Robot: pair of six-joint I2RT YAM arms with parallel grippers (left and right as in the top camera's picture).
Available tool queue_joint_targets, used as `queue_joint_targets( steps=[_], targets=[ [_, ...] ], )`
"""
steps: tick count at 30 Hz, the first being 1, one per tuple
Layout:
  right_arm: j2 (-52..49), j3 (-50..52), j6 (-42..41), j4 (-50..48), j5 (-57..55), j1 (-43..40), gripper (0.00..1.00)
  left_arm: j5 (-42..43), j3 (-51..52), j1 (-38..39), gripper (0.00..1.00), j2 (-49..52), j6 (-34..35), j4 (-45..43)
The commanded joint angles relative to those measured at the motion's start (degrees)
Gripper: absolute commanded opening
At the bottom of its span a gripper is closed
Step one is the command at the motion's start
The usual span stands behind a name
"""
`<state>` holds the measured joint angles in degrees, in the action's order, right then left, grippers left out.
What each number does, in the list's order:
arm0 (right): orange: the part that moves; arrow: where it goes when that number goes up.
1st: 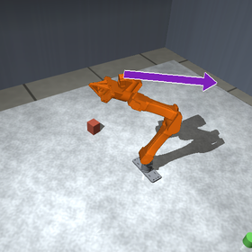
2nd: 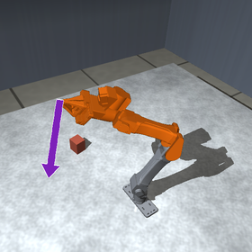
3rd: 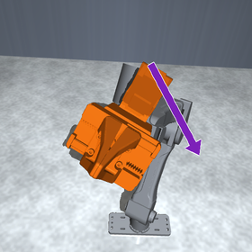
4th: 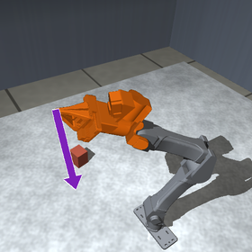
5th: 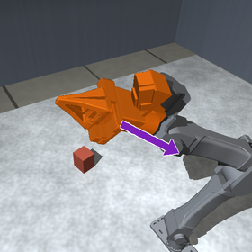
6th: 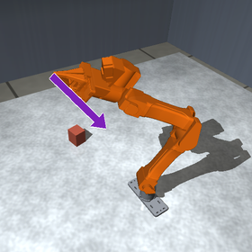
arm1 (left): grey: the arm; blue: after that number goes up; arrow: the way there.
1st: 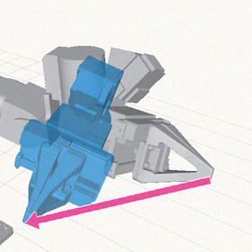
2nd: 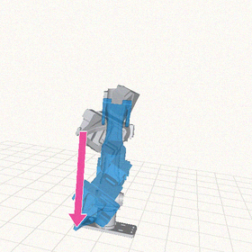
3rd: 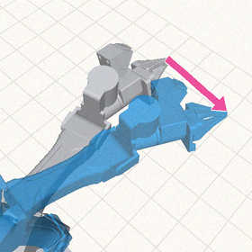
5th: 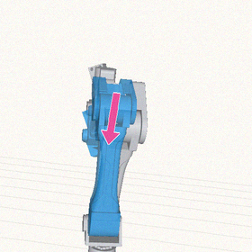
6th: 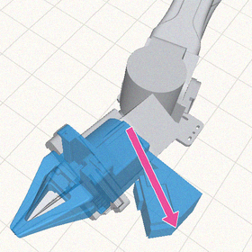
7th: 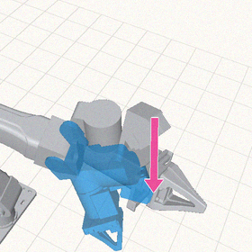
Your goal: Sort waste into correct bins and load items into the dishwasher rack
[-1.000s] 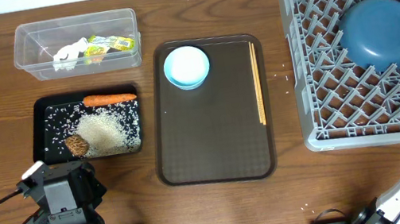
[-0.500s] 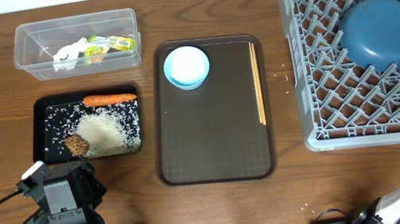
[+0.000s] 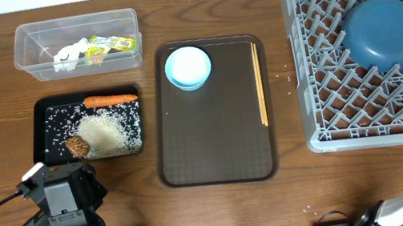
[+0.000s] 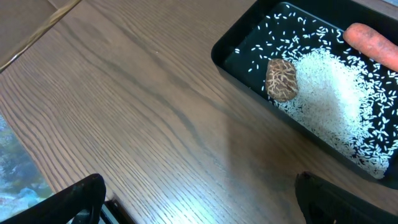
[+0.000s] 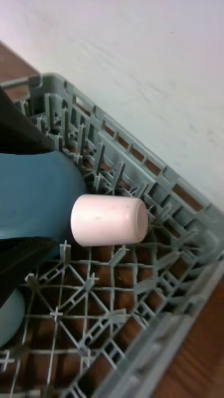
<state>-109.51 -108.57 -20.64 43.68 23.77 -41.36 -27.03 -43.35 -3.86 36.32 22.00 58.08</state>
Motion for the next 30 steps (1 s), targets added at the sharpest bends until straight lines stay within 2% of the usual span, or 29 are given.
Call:
queue_joint_targets(
  steps=[1, 8, 11, 13, 14, 18, 23, 30],
  targets=[
    [0.46, -0.15, 5.18, 0.94, -11.02, 3.69, 0.37, -0.87, 0.33, 0.07, 0.98, 0.02, -0.76, 0.11],
    [-3.04, -0.17, 8.17, -4.04, -24.11, 9.20, 0.41, -0.87, 0.33, 0.07, 0.98, 0.02, -0.76, 0.09],
    [-4.52, -0.17, 9.01, -8.52, -28.70, 9.86, 0.27, -0.87, 0.33, 0.07, 0.98, 0.02, -0.76, 0.09],
    [-5.25, -0.17, 9.20, -11.13, -30.75, 9.94, 0.07, -0.90, 0.33, 0.07, 0.98, 0.02, -0.76, 0.09],
    [-5.77, -0.17, 9.18, -12.37, -31.06, 9.94, 0.01, -0.87, 0.33, 0.07, 0.98, 0.02, -0.76, 0.11],
    [-8.02, -0.50, 10.34, -15.58, -31.04, 9.88, 0.01, -0.87, 0.33, 0.07, 0.98, 0.02, -0.76, 0.11],
    [-13.42, -5.16, 12.94, -14.05, -30.84, 9.77, 0.01, -0.90, 0.33, 0.07, 0.98, 0.02, -0.76, 0.09],
    [-25.22, -23.30, 14.60, 0.52, -29.31, 9.73, 0.01, -0.87, 0.33, 0.07, 0.98, 0.02, -0.76, 0.11]
  ],
)
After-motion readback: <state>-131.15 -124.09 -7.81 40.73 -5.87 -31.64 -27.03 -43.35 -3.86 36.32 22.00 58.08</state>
